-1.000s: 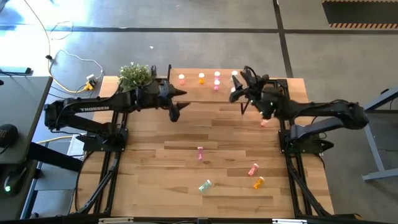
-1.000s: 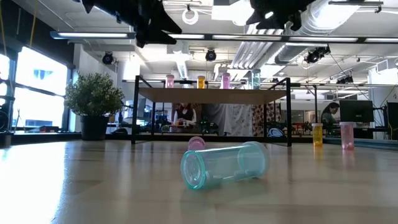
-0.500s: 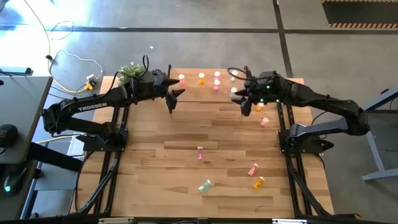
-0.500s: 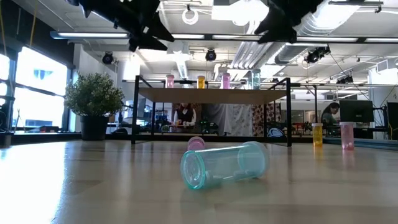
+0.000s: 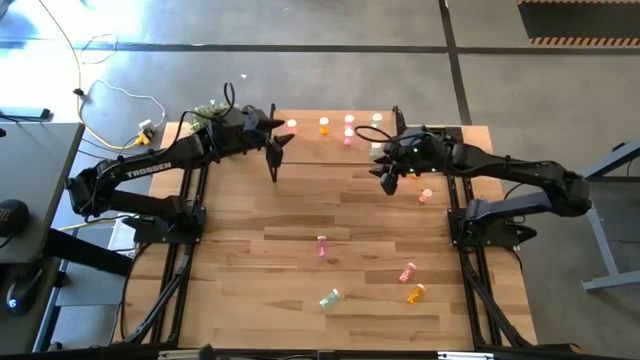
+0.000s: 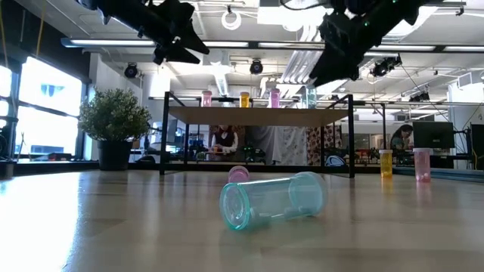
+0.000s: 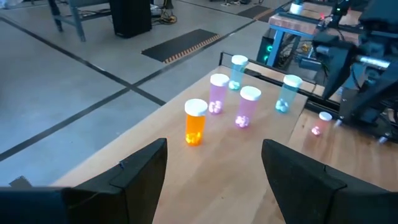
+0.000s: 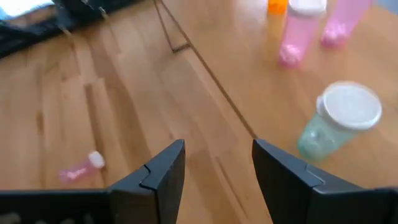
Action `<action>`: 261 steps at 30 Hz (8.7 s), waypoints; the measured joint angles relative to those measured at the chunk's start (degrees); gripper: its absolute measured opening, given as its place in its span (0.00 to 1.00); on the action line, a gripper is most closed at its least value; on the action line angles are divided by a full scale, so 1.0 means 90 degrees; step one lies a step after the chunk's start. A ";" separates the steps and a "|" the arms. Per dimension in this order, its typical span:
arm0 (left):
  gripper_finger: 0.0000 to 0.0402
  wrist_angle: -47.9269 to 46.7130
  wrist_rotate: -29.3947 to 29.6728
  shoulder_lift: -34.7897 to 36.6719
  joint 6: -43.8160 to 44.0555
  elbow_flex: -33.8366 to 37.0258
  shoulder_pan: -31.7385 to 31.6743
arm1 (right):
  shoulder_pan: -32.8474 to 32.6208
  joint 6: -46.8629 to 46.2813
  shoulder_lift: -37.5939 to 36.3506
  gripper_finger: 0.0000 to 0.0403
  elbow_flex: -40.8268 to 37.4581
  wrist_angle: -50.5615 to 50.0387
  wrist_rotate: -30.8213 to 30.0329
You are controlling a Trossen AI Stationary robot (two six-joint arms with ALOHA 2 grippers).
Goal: Pick and place medicine bottles onto shelf by color
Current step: Put the left blue pill bottle on the shelf aligned with the other blue pill bottle, then put the bottom pink pill bottle on the shelf aligned with the other pink pill bottle
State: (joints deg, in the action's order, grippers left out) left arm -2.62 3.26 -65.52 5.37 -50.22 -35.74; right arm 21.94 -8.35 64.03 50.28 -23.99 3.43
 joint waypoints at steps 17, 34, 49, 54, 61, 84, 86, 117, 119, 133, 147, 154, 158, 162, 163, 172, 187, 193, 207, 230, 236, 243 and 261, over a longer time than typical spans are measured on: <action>0.62 0.0064 0.0018 0.0000 -0.0001 0.0000 -0.0077 | 0.0577 0.0263 0.0471 0.44 -0.0014 0.0231 -0.0024; 0.62 0.0067 0.0044 -0.0002 -0.0001 0.0000 -0.0077 | 0.0732 0.0242 0.0478 0.44 -0.0014 0.0283 -0.0440; 0.62 0.0080 0.0044 -0.0003 -0.0085 0.0000 -0.0077 | 0.0735 0.0223 0.0490 0.44 -0.0012 0.0634 0.0442; 0.62 0.0103 0.0051 -0.0005 -0.0117 0.0000 -0.0077 | 0.0769 0.0238 0.0660 0.44 -0.0012 0.0679 0.0343; 0.62 0.0103 0.0069 -0.0005 -0.0117 0.0000 -0.0077 | 0.0777 0.0313 0.0856 0.44 -0.0012 0.0695 0.0221; 0.62 0.0106 0.0165 -0.0005 -0.0117 0.0000 -0.0077 | 0.1132 0.0052 0.0792 0.44 -0.0012 0.0786 0.0174; 0.62 0.0106 0.0163 -0.0005 -0.0109 0.0000 -0.0077 | 0.1088 -0.0204 0.0683 0.44 -0.0012 0.0788 0.0175; 0.62 -0.1397 -0.1663 0.0095 -0.0116 -0.0007 0.0802 | -0.1013 -0.5382 -0.1571 0.44 -0.0004 -0.3544 -0.0395; 0.62 -0.1400 -0.1654 0.0095 -0.0117 -0.0007 0.0985 | -0.1302 -0.5839 -0.1528 0.44 -0.0004 -0.3718 -0.0527; 0.62 -0.1398 -0.1601 0.0095 -0.0028 -0.0007 0.1658 | -0.3551 -0.8582 -0.0969 0.44 -0.0007 -0.4078 -0.1706; 0.62 -0.1398 -0.1602 0.0095 0.0074 -0.0005 0.1967 | -0.5182 -1.2074 0.0338 0.44 -0.0007 -0.2770 -0.0324; 0.62 -0.1398 -0.1602 0.0095 0.0052 -0.0002 0.2101 | -0.5869 -1.3434 0.1040 0.44 -0.0010 -0.1843 -0.0254; 0.62 -0.1398 -0.1602 0.0095 0.0050 -0.0002 0.2152 | -0.6125 -1.3791 0.1408 0.44 -0.0012 -0.1437 0.0015; 0.62 -0.1395 -0.1605 0.0095 0.0050 -0.0002 0.2150 | -0.6329 -1.4050 0.1734 0.44 -0.0012 -0.1252 0.0203; 0.62 -0.1394 -0.1603 0.0095 0.0050 -0.0002 0.2150 | -0.6362 -1.4053 0.1808 0.44 -0.0012 -0.1259 0.0206; 0.62 -0.1226 -0.1604 0.0095 0.0134 -0.0001 0.2150 | -0.6356 -1.4073 0.2306 0.44 -0.0012 -0.1523 0.0135; 0.62 -0.1208 -0.1605 0.0095 0.0218 0.0000 0.2150 | -0.6103 -1.4075 0.2399 0.44 -0.0012 -0.2139 0.0302; 0.62 -0.1208 -0.1605 0.0095 0.0142 0.0000 0.2150 | -0.6030 -1.4139 0.2595 0.44 -0.0012 -0.2197 0.0457; 0.62 -0.1208 -0.1603 0.0095 0.0008 0.0000 0.2146 | -0.5796 -1.4194 0.3276 0.44 -0.0012 -0.1989 0.0484; 0.62 -0.1208 -0.1605 0.0095 -0.0168 0.0000 0.2146 | -0.5805 -1.4190 0.3507 0.18 0.0001 -0.1950 0.0620; 0.62 -0.1211 -0.1605 0.0095 -0.0142 0.0000 0.2135 | -0.5809 -1.3459 0.3514 0.21 0.0171 -0.1876 0.0114; 0.62 -0.1472 -0.1643 0.0095 0.0145 0.0000 0.1835 | -0.5503 -1.1246 0.3507 0.21 0.0928 -0.1625 -0.1305; 0.62 -0.1793 -0.2417 0.0092 0.1606 0.0000 0.1742 | -0.3595 -0.3874 0.3495 0.21 0.2464 -0.0234 -0.1161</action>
State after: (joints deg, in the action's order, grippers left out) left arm -18.76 -18.49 -64.69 19.82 -50.22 -20.06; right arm -10.41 -43.21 95.48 72.46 -26.10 -7.02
